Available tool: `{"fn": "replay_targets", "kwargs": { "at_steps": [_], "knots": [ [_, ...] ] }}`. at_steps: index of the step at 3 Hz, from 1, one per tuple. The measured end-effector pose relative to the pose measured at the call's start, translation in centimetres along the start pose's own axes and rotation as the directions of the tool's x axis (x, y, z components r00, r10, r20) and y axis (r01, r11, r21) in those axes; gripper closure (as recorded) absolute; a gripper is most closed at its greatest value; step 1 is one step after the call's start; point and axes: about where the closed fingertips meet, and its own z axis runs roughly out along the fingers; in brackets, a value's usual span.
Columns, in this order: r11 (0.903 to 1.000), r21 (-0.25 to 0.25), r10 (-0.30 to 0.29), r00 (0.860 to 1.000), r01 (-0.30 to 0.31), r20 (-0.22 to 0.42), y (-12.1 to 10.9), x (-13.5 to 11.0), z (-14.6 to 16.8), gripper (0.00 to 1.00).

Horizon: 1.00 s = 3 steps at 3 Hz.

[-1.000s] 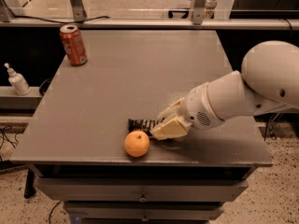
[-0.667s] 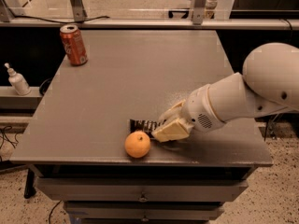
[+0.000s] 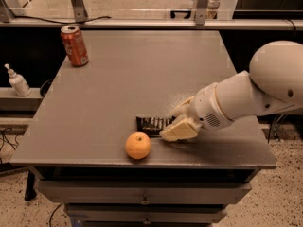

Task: Move rxbar chocolate near orange

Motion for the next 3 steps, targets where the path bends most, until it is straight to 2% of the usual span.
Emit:
{"fn": "replay_targets", "kwargs": {
  "at_steps": [1, 2, 3],
  "knots": [
    [0.9995, -0.002, -0.031, 0.999, 0.031, -0.021, -1.2, 0.4, -0.4, 0.00],
    [0.9982, -0.015, -0.058, 0.998, 0.057, -0.038, -1.8, 0.5, -0.6, 0.00],
    [0.9979, 0.008, -0.064, 0.998, 0.064, -0.024, -3.5, 0.5, -3.1, 0.00]
  ]
}}
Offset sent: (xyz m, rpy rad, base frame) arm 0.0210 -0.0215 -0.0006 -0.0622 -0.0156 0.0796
